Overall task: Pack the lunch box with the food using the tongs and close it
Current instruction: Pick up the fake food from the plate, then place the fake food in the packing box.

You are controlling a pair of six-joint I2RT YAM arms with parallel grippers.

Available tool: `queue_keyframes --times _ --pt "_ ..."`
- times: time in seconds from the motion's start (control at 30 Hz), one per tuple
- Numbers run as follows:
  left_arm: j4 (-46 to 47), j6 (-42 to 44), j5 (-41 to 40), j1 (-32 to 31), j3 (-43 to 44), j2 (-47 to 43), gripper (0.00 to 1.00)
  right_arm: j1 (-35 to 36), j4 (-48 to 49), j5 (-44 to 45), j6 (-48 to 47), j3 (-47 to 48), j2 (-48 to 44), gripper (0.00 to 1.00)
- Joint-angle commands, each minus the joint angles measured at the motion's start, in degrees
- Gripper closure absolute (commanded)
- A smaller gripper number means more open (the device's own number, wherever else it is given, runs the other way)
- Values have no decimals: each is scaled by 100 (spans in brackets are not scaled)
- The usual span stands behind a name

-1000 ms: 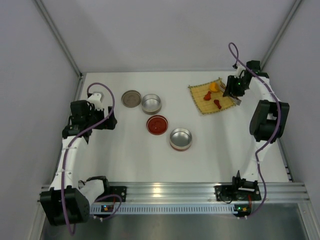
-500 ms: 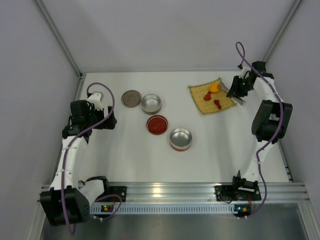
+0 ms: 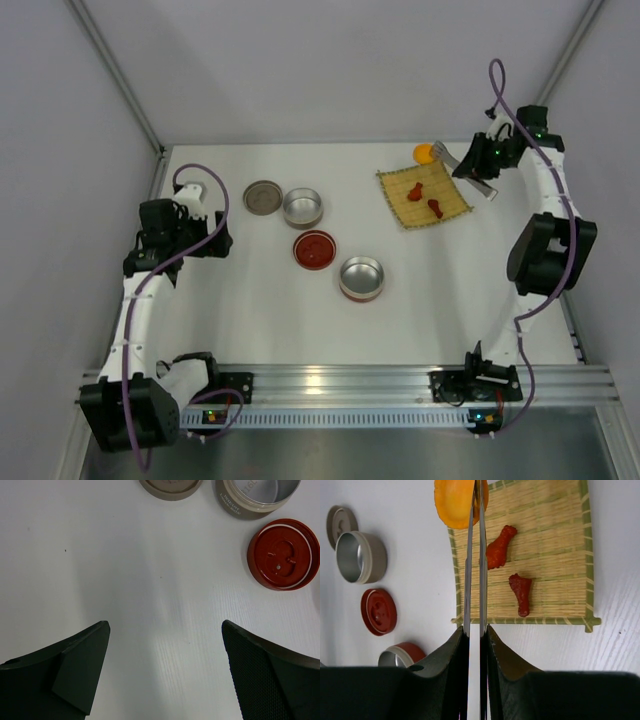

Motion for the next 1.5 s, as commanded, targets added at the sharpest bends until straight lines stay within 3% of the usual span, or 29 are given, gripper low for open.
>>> queue_keyframes --times 0.0,0.33,0.63,0.9,1.47 --pt "58 22 67 4 280 -53 2 348 -66 -437 304 248 -475 100" --pt "58 -48 111 13 325 105 2 2315 224 107 331 564 -414 100" --pt "128 -75 137 13 237 158 1 3354 154 564 164 1030 174 100" --pt "137 -110 111 13 228 149 2 3759 -13 811 50 1496 728 100" --pt "251 -145 76 5 52 140 2 4049 101 811 14 1232 1203 99"
